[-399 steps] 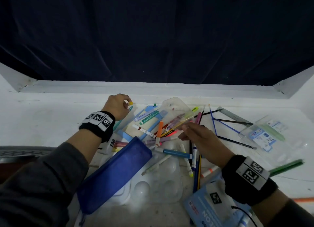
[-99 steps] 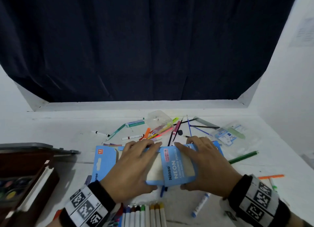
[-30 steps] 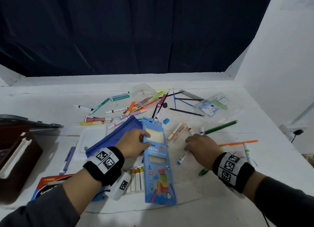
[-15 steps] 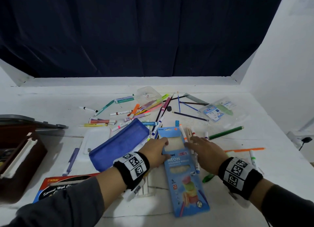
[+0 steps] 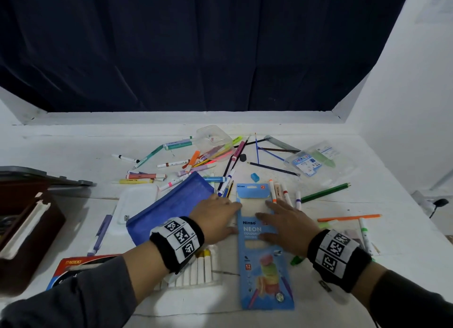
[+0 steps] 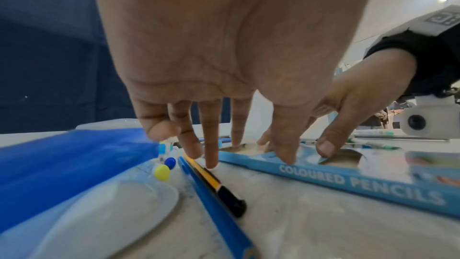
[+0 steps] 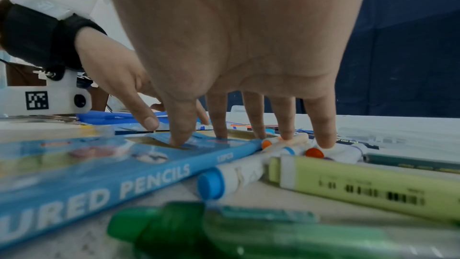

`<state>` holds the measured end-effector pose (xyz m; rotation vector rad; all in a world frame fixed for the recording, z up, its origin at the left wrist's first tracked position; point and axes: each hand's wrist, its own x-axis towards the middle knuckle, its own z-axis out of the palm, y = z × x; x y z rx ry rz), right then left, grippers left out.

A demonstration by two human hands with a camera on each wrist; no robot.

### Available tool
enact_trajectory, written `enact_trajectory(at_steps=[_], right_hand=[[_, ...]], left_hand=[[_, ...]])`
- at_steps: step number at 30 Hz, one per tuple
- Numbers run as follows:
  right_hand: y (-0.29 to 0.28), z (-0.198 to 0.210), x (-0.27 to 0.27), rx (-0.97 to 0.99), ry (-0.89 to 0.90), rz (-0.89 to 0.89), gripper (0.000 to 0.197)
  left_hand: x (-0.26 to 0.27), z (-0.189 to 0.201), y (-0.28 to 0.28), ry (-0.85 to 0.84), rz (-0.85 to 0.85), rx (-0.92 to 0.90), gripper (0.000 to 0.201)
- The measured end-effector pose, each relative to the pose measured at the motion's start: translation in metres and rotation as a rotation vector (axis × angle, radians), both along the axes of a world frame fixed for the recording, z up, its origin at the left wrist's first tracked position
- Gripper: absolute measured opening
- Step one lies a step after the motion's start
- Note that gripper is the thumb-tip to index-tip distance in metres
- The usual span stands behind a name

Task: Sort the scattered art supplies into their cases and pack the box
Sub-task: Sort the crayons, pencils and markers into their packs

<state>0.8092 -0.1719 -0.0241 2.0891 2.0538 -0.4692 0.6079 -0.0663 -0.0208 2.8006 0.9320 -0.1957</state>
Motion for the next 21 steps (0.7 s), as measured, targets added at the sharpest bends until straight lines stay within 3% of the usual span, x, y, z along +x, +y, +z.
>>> enact_trajectory(at_steps=[4, 10, 15, 21], right_hand=[[0.004, 0.005, 0.003, -0.066, -0.035, 0.058, 0.063], [0.005, 0.005, 0.004, -0.107, -0.033, 0.074, 0.060], [0.005, 0.008, 0.000, -0.091, -0.030, 0.063, 0.060], [0.001, 0.004, -0.008, -0.022, -0.025, 0.044, 0.060]], left_hand=[[-0.012, 0.001, 0.010, 0.052, 0.038, 0.015, 0.036], [-0.020, -0.006, 0.023, -0.021, 0.040, -0.076, 0.047], [-0.015, -0.008, 0.027, -0.056, 0.160, -0.035, 0.009], [-0.004, -0.006, 0.044, 0.010, 0.262, -0.098, 0.021]])
